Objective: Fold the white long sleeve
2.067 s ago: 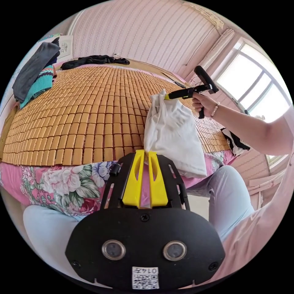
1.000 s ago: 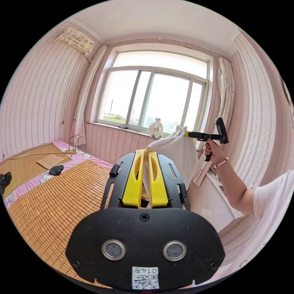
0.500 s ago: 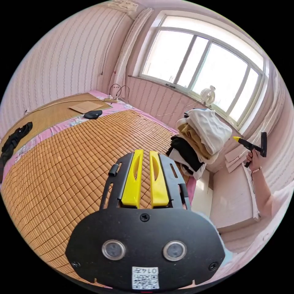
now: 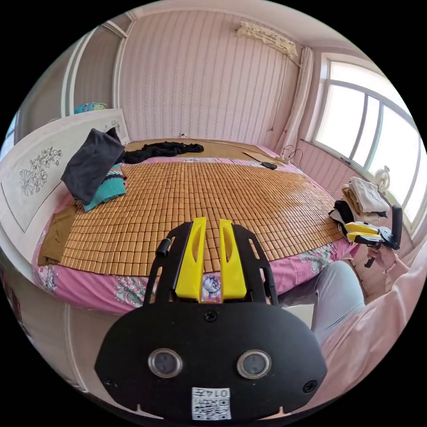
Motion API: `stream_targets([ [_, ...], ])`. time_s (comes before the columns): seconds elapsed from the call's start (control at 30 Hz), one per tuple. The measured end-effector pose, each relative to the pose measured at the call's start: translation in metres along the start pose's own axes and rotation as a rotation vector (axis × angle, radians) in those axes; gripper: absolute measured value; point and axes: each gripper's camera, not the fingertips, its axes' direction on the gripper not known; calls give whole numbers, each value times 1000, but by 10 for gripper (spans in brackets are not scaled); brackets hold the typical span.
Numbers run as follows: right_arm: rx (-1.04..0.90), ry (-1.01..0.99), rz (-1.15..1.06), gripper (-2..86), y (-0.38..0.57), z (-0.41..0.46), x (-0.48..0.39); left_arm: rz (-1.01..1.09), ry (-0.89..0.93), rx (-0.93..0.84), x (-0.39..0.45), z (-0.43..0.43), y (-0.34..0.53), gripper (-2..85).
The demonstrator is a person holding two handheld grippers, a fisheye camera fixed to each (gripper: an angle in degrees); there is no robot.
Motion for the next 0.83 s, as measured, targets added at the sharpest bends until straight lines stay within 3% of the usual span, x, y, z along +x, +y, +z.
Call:
stream_targets([
  [0.33,-200,-381,-218,150,-170,187,-182,-405,-353,-75,-226,-65,106,78],
  [0.57,-378,-482,-414,143,-277,305,-286,-441,-432,-57,-353,-38,78,111],
  [0.83,-401,-501,-612,141,-374,408,-375,-472,-462,-170,-467,37,24,115],
])
